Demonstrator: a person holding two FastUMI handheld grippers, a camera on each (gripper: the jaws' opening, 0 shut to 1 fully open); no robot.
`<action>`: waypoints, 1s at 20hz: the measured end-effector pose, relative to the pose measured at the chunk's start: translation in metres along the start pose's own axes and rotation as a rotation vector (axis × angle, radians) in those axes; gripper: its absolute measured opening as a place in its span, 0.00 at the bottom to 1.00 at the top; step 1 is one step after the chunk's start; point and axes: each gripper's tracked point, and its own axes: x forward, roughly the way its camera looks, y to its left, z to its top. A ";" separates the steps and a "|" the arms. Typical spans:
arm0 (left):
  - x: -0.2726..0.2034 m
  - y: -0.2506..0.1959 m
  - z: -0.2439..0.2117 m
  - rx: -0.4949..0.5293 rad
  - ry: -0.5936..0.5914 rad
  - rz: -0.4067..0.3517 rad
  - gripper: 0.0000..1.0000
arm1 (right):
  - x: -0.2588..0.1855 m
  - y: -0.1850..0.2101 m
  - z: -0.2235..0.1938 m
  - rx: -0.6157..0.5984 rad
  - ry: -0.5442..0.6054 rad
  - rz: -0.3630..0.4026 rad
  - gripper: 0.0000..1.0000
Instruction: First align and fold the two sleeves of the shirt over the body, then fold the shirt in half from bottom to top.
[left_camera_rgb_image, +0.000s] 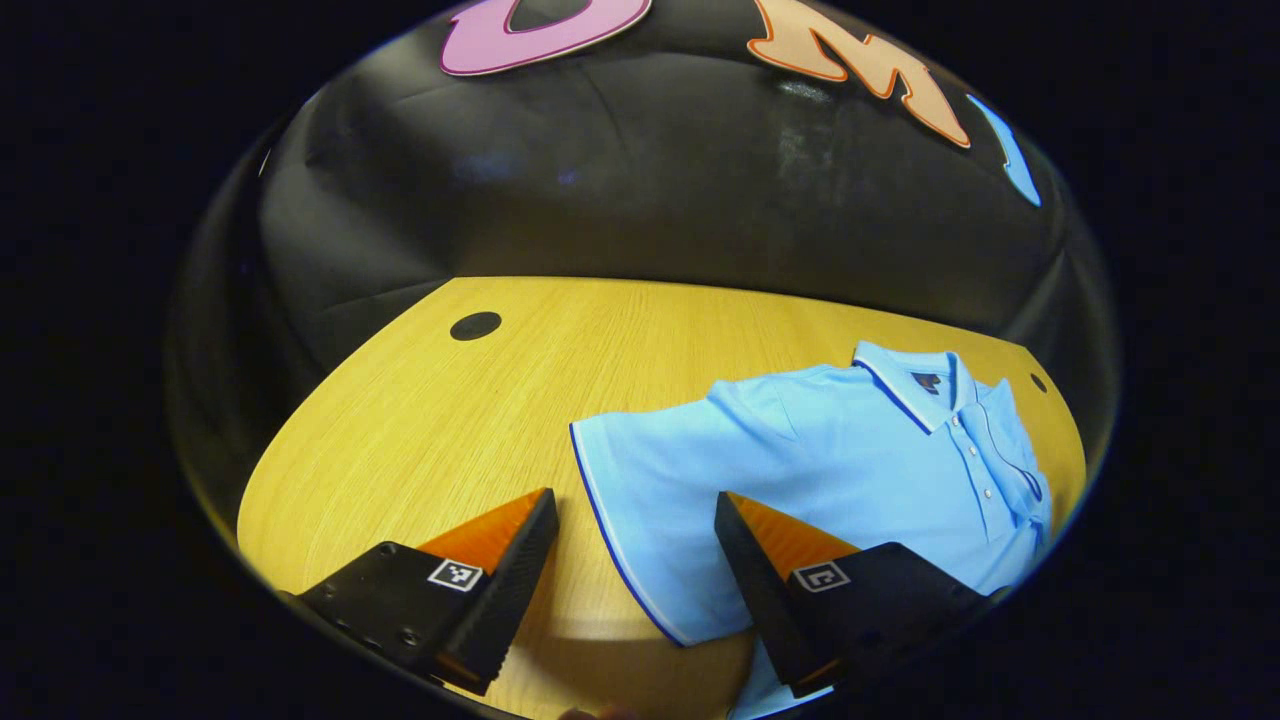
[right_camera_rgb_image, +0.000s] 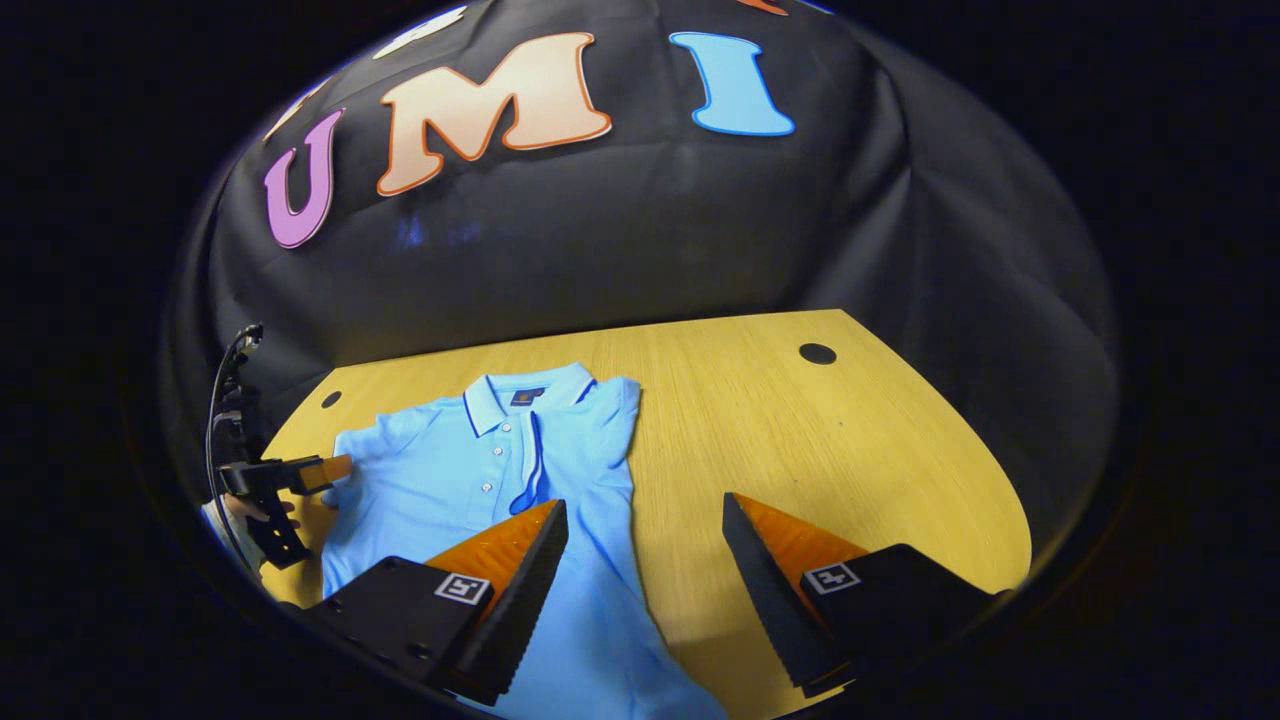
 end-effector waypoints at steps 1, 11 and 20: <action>0.001 -0.002 0.001 -0.007 0.000 -0.004 0.97 | -0.003 -0.002 0.000 0.001 -0.002 -0.002 0.98; -0.004 -0.045 0.012 -0.028 -0.007 -0.046 0.00 | -0.020 -0.012 0.010 0.002 -0.041 0.016 0.98; -0.022 -0.156 0.040 0.099 -0.071 -0.171 0.00 | -0.035 -0.018 0.002 -0.005 -0.041 0.021 0.93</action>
